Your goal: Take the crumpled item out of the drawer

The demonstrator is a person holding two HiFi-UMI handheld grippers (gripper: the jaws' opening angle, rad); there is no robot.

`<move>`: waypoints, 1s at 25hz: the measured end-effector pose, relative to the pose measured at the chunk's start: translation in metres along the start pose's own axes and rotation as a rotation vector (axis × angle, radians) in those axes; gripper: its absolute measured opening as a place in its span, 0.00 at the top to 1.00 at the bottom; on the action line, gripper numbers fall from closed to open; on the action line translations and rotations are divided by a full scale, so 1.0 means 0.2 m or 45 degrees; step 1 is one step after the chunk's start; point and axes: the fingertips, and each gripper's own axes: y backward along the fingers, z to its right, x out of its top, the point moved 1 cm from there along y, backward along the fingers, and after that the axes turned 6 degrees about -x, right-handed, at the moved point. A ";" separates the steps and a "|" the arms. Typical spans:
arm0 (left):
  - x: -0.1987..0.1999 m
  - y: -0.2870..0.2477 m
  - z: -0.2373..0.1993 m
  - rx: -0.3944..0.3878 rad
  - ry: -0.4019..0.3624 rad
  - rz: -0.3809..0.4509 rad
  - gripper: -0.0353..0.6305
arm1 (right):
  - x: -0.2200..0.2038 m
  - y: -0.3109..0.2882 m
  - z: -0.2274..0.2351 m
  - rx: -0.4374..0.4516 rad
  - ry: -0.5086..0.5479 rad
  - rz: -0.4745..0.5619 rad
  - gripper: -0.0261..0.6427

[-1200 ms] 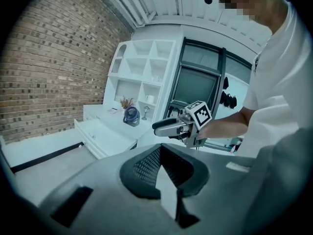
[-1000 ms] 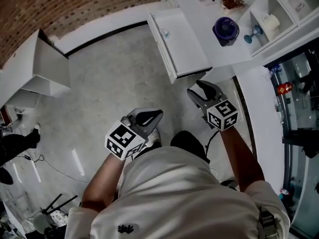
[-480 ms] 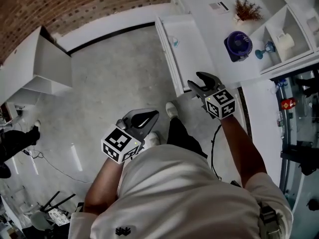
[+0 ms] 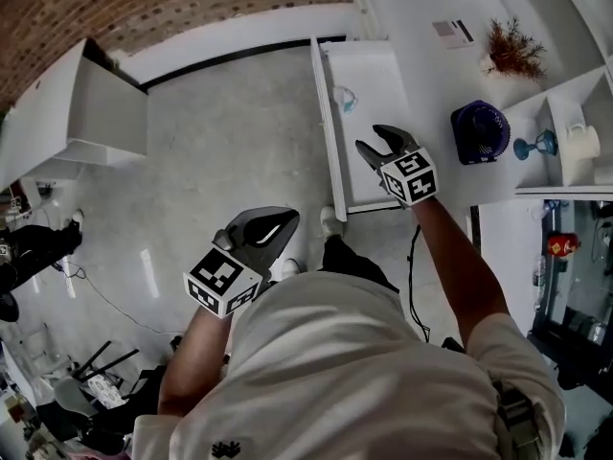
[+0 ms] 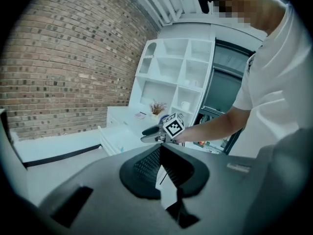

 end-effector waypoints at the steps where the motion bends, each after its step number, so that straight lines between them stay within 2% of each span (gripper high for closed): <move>1: 0.02 -0.04 -0.03 0.013 0.011 -0.007 0.94 | -0.01 -0.06 0.04 0.014 0.000 -0.013 0.61; 11: 0.07 -0.26 -0.25 0.120 0.115 -0.083 0.94 | -0.18 -0.67 0.29 0.132 0.074 -0.176 0.56; 25: 0.02 -0.38 -0.43 0.212 0.254 -0.141 0.94 | -0.44 -1.27 0.48 0.160 0.180 -0.393 0.48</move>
